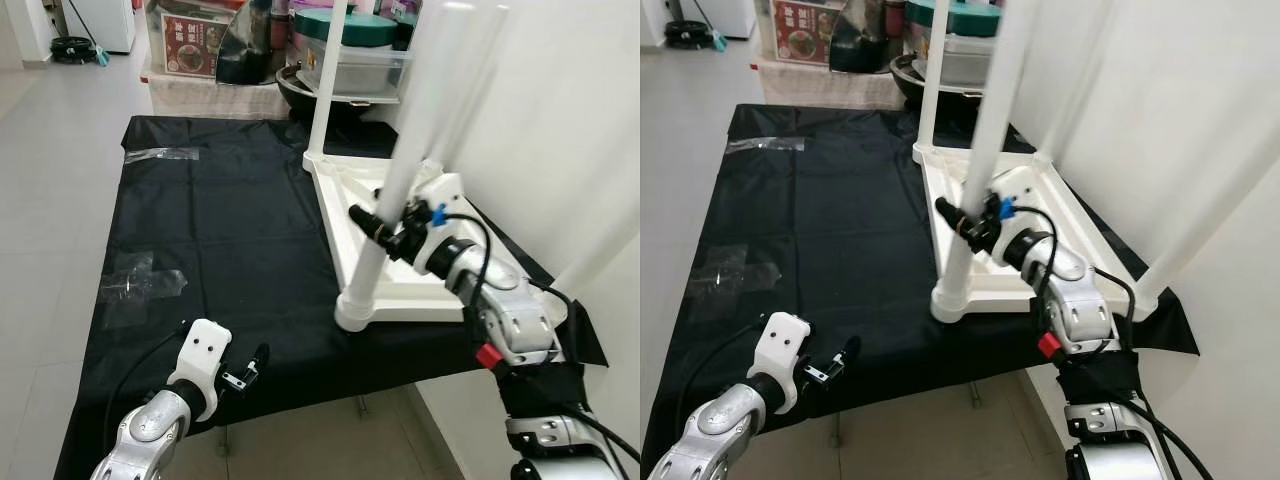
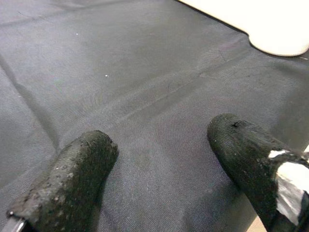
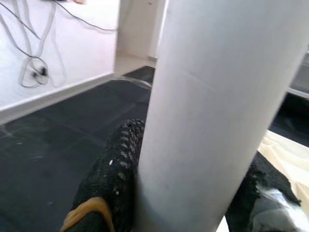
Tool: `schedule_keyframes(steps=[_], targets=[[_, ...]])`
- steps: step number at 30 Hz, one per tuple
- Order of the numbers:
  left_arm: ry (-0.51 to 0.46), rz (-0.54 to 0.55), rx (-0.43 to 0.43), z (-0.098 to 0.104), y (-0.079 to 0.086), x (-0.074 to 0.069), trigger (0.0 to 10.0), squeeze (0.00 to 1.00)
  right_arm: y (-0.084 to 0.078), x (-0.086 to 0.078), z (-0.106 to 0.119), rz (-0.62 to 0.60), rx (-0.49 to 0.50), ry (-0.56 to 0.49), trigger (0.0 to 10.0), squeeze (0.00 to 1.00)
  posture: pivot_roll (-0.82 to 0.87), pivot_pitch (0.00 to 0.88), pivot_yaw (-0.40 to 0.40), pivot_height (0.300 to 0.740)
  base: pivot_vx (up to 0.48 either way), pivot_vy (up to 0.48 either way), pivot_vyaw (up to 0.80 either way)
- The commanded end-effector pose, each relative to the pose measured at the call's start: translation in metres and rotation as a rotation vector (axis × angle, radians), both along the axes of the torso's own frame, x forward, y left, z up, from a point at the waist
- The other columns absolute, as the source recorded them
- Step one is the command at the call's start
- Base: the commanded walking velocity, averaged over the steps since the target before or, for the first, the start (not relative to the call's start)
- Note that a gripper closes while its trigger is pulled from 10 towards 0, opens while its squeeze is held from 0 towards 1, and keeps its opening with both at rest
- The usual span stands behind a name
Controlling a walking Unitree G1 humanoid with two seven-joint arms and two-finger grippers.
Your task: Building children table
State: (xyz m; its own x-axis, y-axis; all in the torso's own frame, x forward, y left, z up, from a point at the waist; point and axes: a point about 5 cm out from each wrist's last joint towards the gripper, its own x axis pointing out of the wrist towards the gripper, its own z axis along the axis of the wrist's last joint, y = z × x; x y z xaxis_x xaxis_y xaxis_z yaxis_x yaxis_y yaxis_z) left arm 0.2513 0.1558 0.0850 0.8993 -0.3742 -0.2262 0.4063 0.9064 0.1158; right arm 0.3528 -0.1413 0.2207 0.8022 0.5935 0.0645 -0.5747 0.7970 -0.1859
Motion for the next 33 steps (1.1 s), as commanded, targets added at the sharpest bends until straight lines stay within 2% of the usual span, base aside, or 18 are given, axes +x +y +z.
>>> schedule_keyframes(steps=[1,2,5,6,7,8,10,17,18,21,23,24,25,27,29,30,32,33], targets=[[0.02,-0.004,0.001,-0.004,-0.003,-0.001,10.0,0.0,-0.007,0.006,-0.033,-0.132,-0.169,0.106,0.0,0.0,0.06,0.0,-0.163,0.74,0.0,0.0,0.0],[0.02,-0.003,0.002,-0.004,-0.002,-0.001,10.0,0.0,-0.012,0.011,-0.039,-0.263,-0.138,0.151,0.0,0.0,0.06,0.0,-0.163,0.74,0.0,0.0,0.0],[0.021,-0.001,0.004,-0.004,-0.002,-0.002,10.0,0.0,-0.017,0.014,-0.045,-0.371,-0.091,0.204,0.0,0.0,0.06,0.0,-0.163,0.74,0.0,0.0,0.0],[0.02,0.0,0.005,-0.004,-0.001,-0.001,10.0,0.0,-0.032,0.013,-0.057,-0.626,-0.028,0.235,0.0,0.0,0.07,0.0,-0.166,0.74,0.0,0.0,0.0],[0.02,0.0,0.005,-0.004,-0.001,-0.001,10.0,0.0,-0.032,0.013,-0.057,-0.626,-0.028,0.235,0.0,0.0,0.07,0.0,-0.166,0.74,0.0,0.0,0.0],[0.018,0.002,0.004,-0.003,-0.001,-0.001,10.0,0.0,-0.044,0.005,-0.07,-0.828,0.011,0.267,0.0,0.0,0.07,0.0,-0.171,0.74,0.0,0.0,0.0],[0.017,0.005,0.003,-0.003,-0.002,-0.001,10.0,0.0,-0.055,-0.01,-0.089,-1.062,0.039,0.319,0.0,0.0,0.07,0.0,-0.17,0.74,0.0,0.0,0.0],[0.023,0.005,0.006,-0.005,-0.002,-0.003,10.0,0.0,-0.054,-0.021,-0.096,-1.126,0.043,0.341,0.0,0.0,0.06,0.0,-0.169,0.74,0.0,0.0,0.0],[0.023,0.005,0.006,-0.005,-0.002,-0.002,10.0,0.0,-0.049,-0.019,-0.095,-1.102,0.041,0.346,10.0,0.0,0.06,0.0,-0.171,0.74,0.0,0.0,0.0],[0.023,0.007,0.006,-0.005,-0.003,-0.002,10.0,0.0,-0.043,-0.016,-0.092,-1.084,0.039,0.353,10.0,0.0,0.06,0.0,-0.171,0.74,0.0,0.0,0.0],[0.023,0.009,0.006,-0.005,-0.003,-0.001,10.0,0.0,-0.029,-0.01,-0.087,-0.983,0.072,0.36,10.0,0.0,0.06,0.0,-0.168,0.74,0.0,0.0,0.0],[0.023,0.009,0.006,-0.005,-0.003,-0.001,10.0,0.0,-0.029,-0.01,-0.087,-0.983,0.072,0.36,10.0,0.0,0.06,0.0,-0.168,0.74,0.0,0.0,0.0],[0.023,0.008,0.007,-0.005,-0.003,-0.001,10.0,0.0,-0.027,-0.008,-0.08,-0.956,0.132,0.328,10.0,1.0,0.06,0.0,-0.169,0.74,0.0,0.0,0.0],[0.025,0.012,0.011,-0.005,-0.001,-0.001,10.0,0.0,-0.029,-0.003,-0.061,-0.888,0.206,0.236,10.0,1.0,0.06,0.0,-0.168,0.74,0.0,0.0,0.0],[0.025,0.014,0.012,-0.005,0.0,-0.002,10.0,0.0,-0.03,-0.001,-0.058,-0.873,0.203,0.224,10.0,1.0,0.06,0.0,-0.168,0.74,0.0,0.0,0.0],[0.025,0.014,0.012,-0.005,0.0,-0.002,10.0,0.0,-0.032,0.001,-0.049,-0.837,0.212,0.167,10.0,0.0,0.06,0.0,-0.168,0.74,0.0,0.0,0.0],[0.025,0.015,0.012,-0.005,0.0,-0.002,10.0,0.0,-0.033,0.002,-0.043,-0.816,0.218,0.129,10.0,0.0,0.06,0.0,-0.168,0.74,0.0,0.0,0.0],[0.026,0.014,0.013,-0.006,0.0,-0.002,10.0,0.0,-0.031,0.005,-0.027,-0.645,0.283,0.069,10.0,0.0,0.06,0.0,-0.163,0.74,0.0,0.0,0.0]])
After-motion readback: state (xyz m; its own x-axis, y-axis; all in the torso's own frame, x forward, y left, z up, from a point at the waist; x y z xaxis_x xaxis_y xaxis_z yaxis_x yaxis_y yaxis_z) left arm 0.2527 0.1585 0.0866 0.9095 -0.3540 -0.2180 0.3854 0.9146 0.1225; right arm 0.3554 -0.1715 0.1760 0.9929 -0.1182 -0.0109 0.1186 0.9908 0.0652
